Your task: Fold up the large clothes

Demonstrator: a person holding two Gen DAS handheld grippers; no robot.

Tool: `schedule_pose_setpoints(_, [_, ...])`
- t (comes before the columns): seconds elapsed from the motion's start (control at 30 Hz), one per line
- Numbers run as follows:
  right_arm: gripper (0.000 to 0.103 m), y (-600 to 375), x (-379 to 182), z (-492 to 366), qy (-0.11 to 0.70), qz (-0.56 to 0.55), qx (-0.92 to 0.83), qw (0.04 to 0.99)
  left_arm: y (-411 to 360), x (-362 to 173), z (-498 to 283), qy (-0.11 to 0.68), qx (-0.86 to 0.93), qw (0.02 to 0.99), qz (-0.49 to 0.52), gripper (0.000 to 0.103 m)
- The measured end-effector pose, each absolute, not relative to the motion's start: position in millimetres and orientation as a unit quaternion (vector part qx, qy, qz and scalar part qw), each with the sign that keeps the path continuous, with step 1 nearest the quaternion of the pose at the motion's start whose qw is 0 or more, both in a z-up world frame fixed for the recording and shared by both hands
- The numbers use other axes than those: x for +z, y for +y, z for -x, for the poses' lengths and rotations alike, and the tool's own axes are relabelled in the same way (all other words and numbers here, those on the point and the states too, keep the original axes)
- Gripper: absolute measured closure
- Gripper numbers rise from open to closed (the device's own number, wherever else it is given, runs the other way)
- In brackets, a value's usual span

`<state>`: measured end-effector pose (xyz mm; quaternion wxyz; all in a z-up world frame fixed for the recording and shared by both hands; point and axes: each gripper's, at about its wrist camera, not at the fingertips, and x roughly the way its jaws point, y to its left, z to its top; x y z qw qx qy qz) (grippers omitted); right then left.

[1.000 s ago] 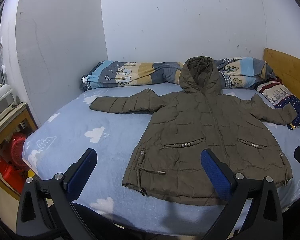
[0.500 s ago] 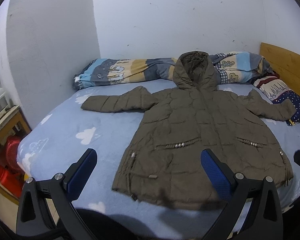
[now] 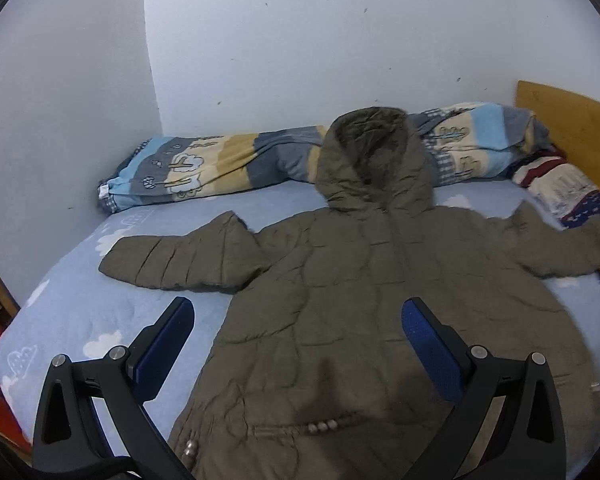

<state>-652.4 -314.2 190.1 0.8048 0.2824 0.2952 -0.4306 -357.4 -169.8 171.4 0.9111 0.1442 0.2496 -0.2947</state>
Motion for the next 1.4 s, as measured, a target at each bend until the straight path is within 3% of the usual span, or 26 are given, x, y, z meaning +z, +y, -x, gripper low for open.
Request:
schedule_pose_setpoints(0.13, [0.006, -399.2, 178.3, 677.2, 0.277, -0.337, -0.441, 0.785, -184.9, 145.9, 333.0, 0.321, -0.307, 0.882, -0.156, 0.000])
schedule_pose_setpoints(0.63, [0.042, -663.5, 122.2, 737.6, 0.180, -0.466, -0.536, 0.680, -206.0, 117.2, 307.6, 0.334, -0.289, 0.874, -0.202, 0.000])
schedule_pose_setpoints(0.9, [0.059, -712.3, 91.3, 731.7, 0.210, -0.450, -0.556, 0.666, -211.8, 103.8, 297.4, 0.350, -0.280, 0.871, -0.203, 0.000])
schedule_pose_setpoints(0.97, [0.072, -716.0, 85.0, 730.9, 0.211, -0.452, -0.554, 0.667, -213.2, 99.0, 296.4, 0.357, -0.278, 0.867, -0.205, 0.000])
schedule_pose_setpoints(1.07, [0.082, -711.3, 87.9, 734.6, 0.196, -0.447, -0.559, 0.670, -212.7, 96.9, 294.7, 0.363, -0.275, 0.866, -0.205, 0.000])
schedule_pose_setpoints(1.4, [0.086, -674.0, 143.7, 736.2, 0.170, -0.408, -0.573, 0.690, -203.9, 108.5, 295.3, 0.357, -0.278, 0.872, -0.185, 0.000])
